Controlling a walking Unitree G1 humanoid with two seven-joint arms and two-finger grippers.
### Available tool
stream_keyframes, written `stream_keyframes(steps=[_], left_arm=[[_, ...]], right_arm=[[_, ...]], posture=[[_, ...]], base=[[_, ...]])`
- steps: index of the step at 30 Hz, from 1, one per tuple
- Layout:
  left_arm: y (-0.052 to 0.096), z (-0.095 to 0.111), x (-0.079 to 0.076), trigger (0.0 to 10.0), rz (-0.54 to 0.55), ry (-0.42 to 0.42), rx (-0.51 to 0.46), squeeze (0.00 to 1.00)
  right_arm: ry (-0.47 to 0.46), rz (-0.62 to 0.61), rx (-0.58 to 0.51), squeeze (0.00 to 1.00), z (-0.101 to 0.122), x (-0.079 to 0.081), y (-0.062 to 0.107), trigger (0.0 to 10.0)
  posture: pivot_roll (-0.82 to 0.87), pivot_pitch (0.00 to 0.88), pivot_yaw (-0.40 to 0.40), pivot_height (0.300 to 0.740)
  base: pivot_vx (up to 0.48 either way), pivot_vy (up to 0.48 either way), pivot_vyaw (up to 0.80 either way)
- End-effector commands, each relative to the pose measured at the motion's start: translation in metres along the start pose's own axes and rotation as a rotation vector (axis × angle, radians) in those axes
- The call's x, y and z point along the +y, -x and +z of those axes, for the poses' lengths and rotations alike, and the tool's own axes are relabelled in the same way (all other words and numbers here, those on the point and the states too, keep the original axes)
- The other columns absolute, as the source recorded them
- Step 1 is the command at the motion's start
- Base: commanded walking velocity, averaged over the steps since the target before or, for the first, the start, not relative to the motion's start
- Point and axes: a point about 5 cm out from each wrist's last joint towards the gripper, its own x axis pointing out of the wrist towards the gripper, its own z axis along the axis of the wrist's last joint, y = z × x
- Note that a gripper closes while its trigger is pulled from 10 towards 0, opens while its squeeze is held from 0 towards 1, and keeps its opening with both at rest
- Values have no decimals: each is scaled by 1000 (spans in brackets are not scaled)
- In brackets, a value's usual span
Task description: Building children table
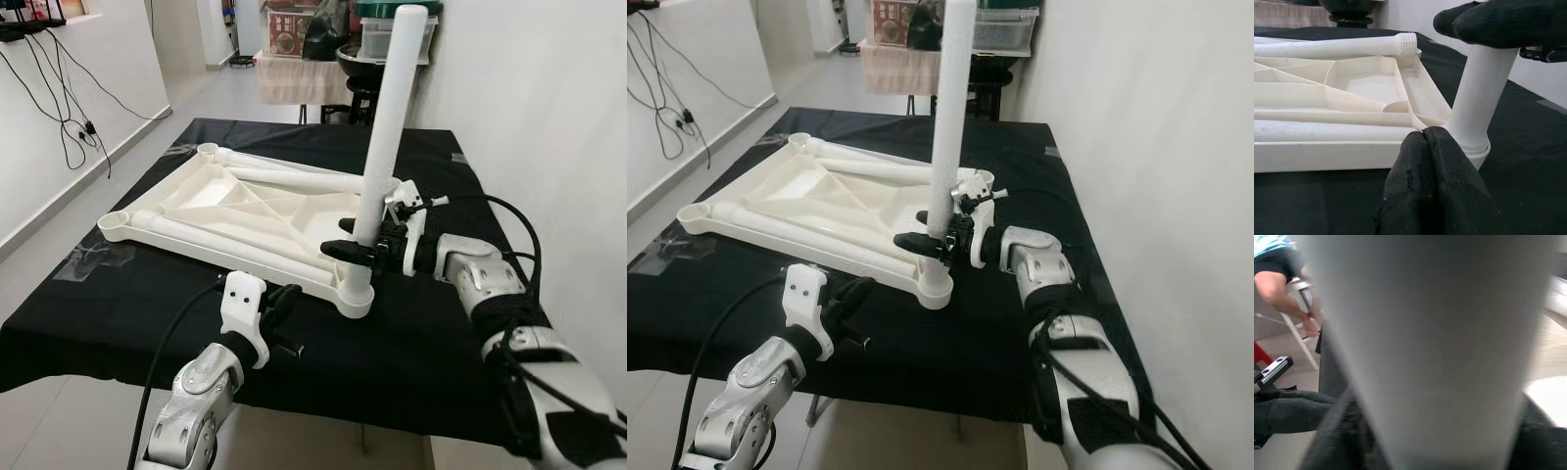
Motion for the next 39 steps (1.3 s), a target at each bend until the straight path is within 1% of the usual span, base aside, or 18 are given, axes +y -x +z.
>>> stream_keyframes(steps=[1,8,12,13,14,15,16,17,19,24,28,29,30,31,32,36,38,39], left_arm=[[0,-4,0,10000,3,0,16,0],[0,-4,-1,10000,0,4,17,0],[1,-4,-1,10000,2,5,16,0],[2,-5,-1,10000,3,4,17,0],[2,-4,0,10000,3,5,17,0],[2,-4,0,10000,3,5,17,0],[3,-4,0,10000,2,5,18,0],[3,-4,0,10000,2,5,18,0],[3,-5,1,10000,-2,-5,25,0],[1,-7,3,10000,-9,-14,30,0],[1,-6,3,10000,2,-16,27,0],[1,-6,3,10000,4,-15,26,0],[1,-6,3,10000,1,-15,27,0],[1,-6,3,10000,-2,-14,28,0],[1,-6,3,10000,-3,-14,29,0],[1,-6,3,10000,-4,-15,29,0],[1,-5,3,10000,-3,-15,28,0],[1,-5,3,10000,-3,-15,28,0]], right_arm=[[4,13,-4,0,0,1,-3,0],[3,-71,-37,0,-5,-5,7,0],[-25,-221,-66,0,-14,-11,13,0],[-99,-403,-92,0,-25,-13,9,0],[-157,-635,-39,0,-57,0,-1,0],[-157,-635,-39,0,-57,0,-1,0],[-219,-762,-8,0,-82,21,-10,0],[-219,-762,-8,0,-82,21,-10,0],[-61,-888,13,0,-81,38,-12,0],[-46,-832,31,0,-76,25,-17,0],[-66,-808,39,0,-78,25,-19,0],[-58,-810,53,0,-78,25,-19,3216],[-58,-781,57,0,-76,28,-21,10000],[-59,-759,59,0,-74,30,-22,10000],[-62,-694,34,1000,-69,31,-24,10000],[-46,-598,-42,1000,-50,30,-22,10000],[30,-384,-60,1000,-31,32,-22,10000],[30,-384,-60,1000,-31,32,-22,10000]], posture=[[-5,9,-55,740],[-13,8,-51,740],[-9,9,-59,740],[-12,3,-74,740],[-13,25,-52,740],[-13,25,-52,740],[-11,28,-46,740],[-11,28,-46,740],[-22,5,-37,740],[-23,0,-41,740],[-23,0,-39,740],[-19,0,-40,740],[-18,0,-35,740],[-18,0,-35,740],[-13,0,-33,740],[-8,0,-33,740],[-9,2,-34,740],[-9,2,-34,740]], base=[[0,0,0],[0,0,0],[0,0,0],[0,0,0],[0,0,0],[0,0,0],[0,0,0],[0,0,0],[0,0,0],[0,0,0],[0,0,0],[0,0,0],[0,0,0],[0,0,0],[0,0,0],[0,0,0],[0,0,0],[0,0,0]])
